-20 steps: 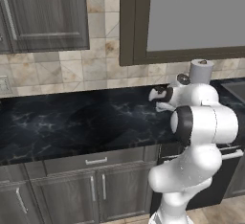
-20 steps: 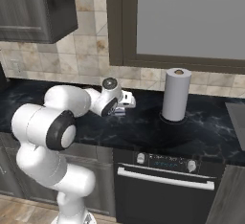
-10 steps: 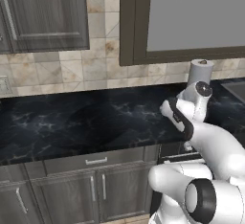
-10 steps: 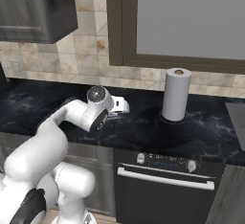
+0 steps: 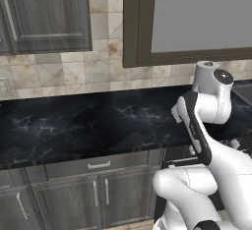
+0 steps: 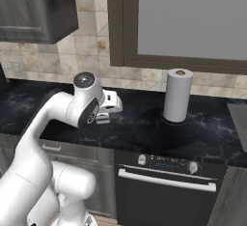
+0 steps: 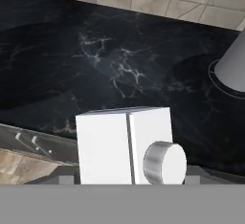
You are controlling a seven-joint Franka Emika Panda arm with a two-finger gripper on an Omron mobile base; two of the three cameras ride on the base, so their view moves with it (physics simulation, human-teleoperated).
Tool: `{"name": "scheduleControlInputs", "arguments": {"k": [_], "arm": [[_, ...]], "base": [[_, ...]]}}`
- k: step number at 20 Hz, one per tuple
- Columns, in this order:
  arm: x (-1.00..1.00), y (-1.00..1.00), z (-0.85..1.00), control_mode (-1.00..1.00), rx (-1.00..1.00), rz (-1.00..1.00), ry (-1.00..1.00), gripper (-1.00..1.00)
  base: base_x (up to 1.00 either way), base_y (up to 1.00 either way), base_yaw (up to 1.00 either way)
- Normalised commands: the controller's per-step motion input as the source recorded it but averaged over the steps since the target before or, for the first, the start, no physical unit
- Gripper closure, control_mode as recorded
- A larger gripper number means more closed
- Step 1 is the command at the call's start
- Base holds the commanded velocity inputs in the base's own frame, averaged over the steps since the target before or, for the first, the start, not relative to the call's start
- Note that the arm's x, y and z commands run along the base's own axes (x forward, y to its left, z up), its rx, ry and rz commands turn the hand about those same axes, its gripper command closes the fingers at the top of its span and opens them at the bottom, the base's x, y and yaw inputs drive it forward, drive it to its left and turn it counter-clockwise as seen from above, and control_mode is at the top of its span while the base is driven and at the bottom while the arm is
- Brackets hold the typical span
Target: Gather the eggs and milk located in the vicinity of the sink area and place them right next to the bowl.
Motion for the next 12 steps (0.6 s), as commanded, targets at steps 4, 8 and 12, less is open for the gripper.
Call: {"name": "scheduleControlInputs", "arguments": {"k": [4,8,12], "arm": [[-0.8,0.18,0.0,-1.0,0.0,0.07,0.0,1.0],[-0.53,0.27,0.0,-1.0,0.0,0.04,0.01,1.0],[-0.03,0.38,0.1,-1.0,-0.07,0.0,0.02,1.0]], "base": [[0.0,0.0,0.0],[0.0,0.0,0.0],[0.0,0.0,0.0]]}}
